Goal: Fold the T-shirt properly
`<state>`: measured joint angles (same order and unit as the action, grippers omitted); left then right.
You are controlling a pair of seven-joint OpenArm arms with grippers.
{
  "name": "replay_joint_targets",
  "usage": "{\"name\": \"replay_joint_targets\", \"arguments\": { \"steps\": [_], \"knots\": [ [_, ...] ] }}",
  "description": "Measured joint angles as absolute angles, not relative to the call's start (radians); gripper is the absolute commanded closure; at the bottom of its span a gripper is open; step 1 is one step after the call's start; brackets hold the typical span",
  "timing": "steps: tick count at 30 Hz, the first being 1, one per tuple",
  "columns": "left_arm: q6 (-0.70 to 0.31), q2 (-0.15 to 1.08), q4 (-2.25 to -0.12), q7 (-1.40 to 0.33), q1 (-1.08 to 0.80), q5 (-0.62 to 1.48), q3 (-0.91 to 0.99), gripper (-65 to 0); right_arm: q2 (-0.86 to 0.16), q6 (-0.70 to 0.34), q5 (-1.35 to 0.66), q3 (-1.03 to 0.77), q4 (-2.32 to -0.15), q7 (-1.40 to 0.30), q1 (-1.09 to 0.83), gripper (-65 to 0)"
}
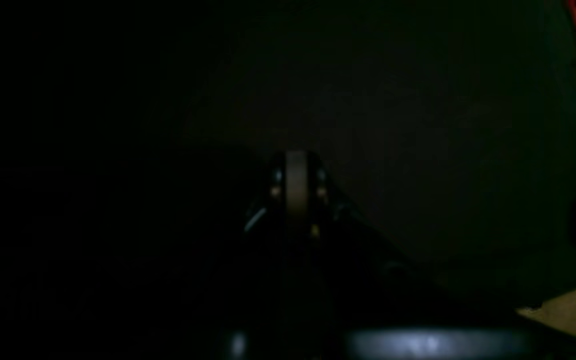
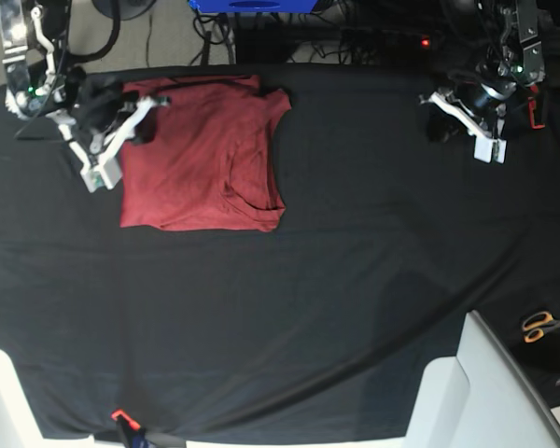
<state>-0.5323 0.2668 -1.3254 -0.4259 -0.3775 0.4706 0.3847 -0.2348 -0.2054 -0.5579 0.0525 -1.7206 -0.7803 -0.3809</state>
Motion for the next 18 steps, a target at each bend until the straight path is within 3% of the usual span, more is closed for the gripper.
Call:
{"name": "replay_joint_targets", "arguments": {
  "steps": [18],
  "knots": [
    [-0.532, 0.28, -1.325, -0.426, -0.382, 0.467, 0.384, 0.0, -0.249, -0.206, -0.558, 0.054, -1.628, -0.71, -0.439, -0.8]
  ]
}}
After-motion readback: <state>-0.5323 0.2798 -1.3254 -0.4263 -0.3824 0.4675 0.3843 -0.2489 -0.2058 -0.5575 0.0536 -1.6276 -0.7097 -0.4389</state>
